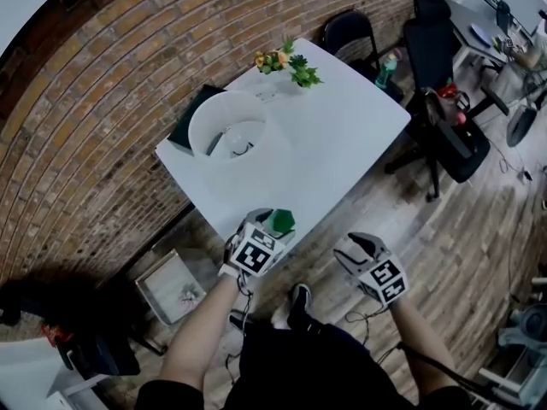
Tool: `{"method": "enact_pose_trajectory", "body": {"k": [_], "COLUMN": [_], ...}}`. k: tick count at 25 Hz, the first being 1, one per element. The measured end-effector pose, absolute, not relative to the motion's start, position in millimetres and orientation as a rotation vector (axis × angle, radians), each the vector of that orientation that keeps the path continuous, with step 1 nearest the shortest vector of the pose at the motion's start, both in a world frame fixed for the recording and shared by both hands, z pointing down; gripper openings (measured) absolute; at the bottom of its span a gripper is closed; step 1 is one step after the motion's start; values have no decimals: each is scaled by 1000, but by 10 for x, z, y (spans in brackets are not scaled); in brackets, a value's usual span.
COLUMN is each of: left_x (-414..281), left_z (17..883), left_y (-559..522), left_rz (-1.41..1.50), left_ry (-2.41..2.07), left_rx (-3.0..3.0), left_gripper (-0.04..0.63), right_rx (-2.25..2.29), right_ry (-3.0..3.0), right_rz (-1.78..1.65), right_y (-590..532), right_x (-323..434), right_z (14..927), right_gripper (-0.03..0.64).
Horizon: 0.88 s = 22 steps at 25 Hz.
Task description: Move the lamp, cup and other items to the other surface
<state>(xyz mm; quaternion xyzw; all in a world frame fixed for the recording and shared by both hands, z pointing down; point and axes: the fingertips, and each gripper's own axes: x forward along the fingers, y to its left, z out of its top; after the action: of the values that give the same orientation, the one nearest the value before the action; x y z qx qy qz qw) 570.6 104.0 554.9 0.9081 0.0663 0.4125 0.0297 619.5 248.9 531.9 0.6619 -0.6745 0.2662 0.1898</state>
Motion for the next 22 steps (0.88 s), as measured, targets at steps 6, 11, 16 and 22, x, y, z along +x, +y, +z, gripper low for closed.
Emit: {"method": "enact_pose_trajectory", "body": {"k": [6,11,16,22], "left_x": [5910,5909,5748,5192], "left_z": [5626,5582,5478,5324], "left_y": [1125,1117,1128,1100], "left_rz": [1251,1216,1181,1089], "left_ry": [199,176,128,-13], "left_rx": [2796,2793,2785,2761], "left_gripper": [308,324,337,337], "right_rx": [1892,1903,1864,1873], "right_ry": [-1867,-1866,-1920,-1999], "right_rz": [763,789,781,642], "right_y": [2660,2677,2519,2143], "right_x": [6343,6334,6198,5946], "right_z": [5363,5369,5319,5141], "right_gripper": [221,221,221,209]}}
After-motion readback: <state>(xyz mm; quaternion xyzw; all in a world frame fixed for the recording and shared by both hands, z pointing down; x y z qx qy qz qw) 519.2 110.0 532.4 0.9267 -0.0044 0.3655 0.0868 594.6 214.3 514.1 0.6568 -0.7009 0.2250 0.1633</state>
